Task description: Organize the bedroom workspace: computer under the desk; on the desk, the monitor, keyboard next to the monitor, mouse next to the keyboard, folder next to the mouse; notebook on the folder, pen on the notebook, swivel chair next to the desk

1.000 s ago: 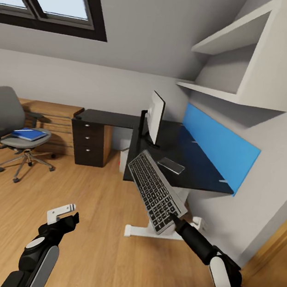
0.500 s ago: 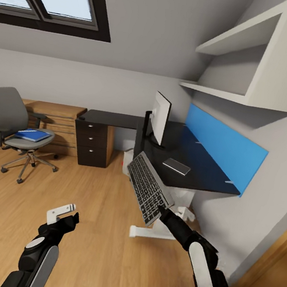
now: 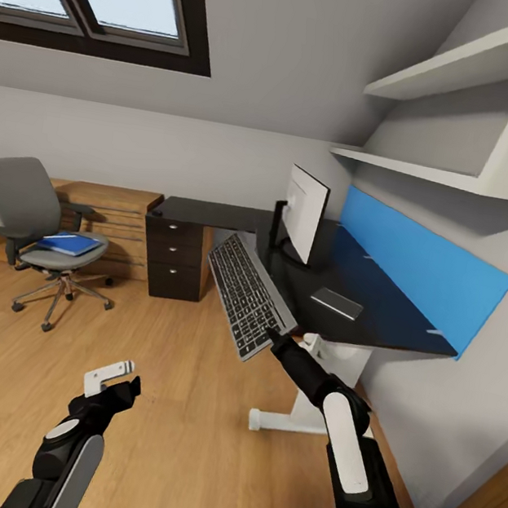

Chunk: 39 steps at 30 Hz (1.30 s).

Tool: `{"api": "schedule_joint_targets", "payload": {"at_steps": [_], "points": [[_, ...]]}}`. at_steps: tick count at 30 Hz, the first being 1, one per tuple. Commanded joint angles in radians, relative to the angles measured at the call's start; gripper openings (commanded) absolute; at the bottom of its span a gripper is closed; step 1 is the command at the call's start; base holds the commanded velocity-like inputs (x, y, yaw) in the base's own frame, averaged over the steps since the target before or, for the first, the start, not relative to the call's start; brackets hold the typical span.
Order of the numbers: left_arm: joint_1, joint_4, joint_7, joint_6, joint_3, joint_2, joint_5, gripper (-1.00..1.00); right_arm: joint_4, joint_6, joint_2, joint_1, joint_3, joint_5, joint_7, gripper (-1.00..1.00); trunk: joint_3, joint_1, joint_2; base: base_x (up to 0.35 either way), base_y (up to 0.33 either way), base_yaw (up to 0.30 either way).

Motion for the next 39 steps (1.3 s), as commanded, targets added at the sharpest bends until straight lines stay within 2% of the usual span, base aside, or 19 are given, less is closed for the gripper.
{"api": "schedule_joint_targets", "payload": {"at_steps": [1,5,7,10,18,23,33,39], "points": [[-0.001,0.007,0.006,0.002,0.0,0.001,0.016,1.0,0.015,0.005,-0.01,0.0,-0.001,-0.004,0.017,-1.0,-0.001,0.0,-0.001,0.165,0.303,0.0],[-0.001,0.082,0.006,-0.003,-0.001,0.009,0.028,1.0,0.059,0.004,-0.024,0.001,-0.001,-0.008,0.041,-1.0,-0.001,0.0,-0.001,0.173,0.303,0.0],[-0.001,0.108,0.005,-0.004,-0.004,0.036,0.031,1.0,0.065,0.004,-0.029,0.002,-0.003,-0.012,0.044,-1.0,-0.001,0.0,-0.001,0.202,0.289,0.0],[-0.001,0.111,0.005,-0.005,-0.006,0.042,0.03,1.0,0.066,0.004,-0.033,0.003,-0.004,-0.011,0.046,-1.0,-0.001,0.0,-0.001,0.252,0.249,0.0],[-0.001,0.091,0.005,-0.006,-0.003,0.049,0.031,1.0,0.07,0.004,-0.035,0.004,-0.004,-0.01,0.046,-1.0,0.024,-0.03,0.055,0.3,0.2,0.0],[-0.001,0.089,0.005,-0.003,-0.002,0.054,0.033,1.0,0.069,0.004,-0.051,0.004,-0.008,-0.011,0.046,-1.0,0.04,-0.05,0.09,0.303,0.211,0.0],[-0.001,0.085,0.005,-0.003,0.003,0.056,0.033,1.0,0.073,0.004,-0.055,0.004,-0.008,-0.011,0.047,-1.0,0.071,-0.088,0.16,0.303,0.212,0.0],[-0.001,0.082,0.006,-0.004,0.004,0.056,0.03,1.0,0.124,0.004,-0.055,0.004,-0.011,-0.012,0.048,-1.0,0.071,-0.088,0.16,0.303,0.212,0.0]]}}
